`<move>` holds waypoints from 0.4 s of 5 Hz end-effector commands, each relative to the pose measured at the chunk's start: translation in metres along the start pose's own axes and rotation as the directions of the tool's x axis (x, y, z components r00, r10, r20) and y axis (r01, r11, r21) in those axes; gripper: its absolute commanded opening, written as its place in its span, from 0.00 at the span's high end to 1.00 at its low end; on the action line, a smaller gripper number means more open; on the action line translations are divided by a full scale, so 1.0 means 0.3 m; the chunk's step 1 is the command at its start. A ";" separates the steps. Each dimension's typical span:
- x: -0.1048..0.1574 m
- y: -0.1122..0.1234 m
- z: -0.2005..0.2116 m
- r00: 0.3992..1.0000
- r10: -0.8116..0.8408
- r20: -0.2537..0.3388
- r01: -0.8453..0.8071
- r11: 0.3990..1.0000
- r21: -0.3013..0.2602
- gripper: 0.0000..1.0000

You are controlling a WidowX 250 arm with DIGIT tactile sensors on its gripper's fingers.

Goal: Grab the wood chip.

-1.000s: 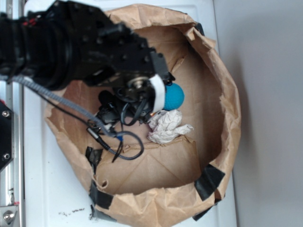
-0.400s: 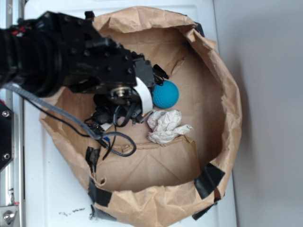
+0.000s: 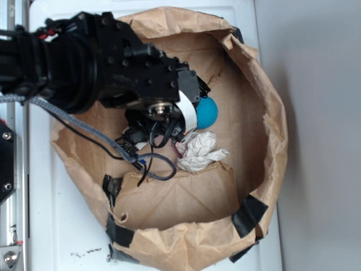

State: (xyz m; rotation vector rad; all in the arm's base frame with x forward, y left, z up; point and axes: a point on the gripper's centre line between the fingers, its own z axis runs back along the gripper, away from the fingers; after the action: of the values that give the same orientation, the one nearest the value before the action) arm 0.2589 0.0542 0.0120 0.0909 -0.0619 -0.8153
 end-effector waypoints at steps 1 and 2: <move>0.036 0.017 -0.023 1.000 -0.005 -0.001 0.006 1.000 0.021 1.00; 0.039 0.023 0.009 1.000 -0.002 0.017 0.002 1.000 0.021 1.00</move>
State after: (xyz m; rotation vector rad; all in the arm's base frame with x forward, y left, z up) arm 0.2582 0.0527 0.0146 0.0843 -0.0642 -0.8051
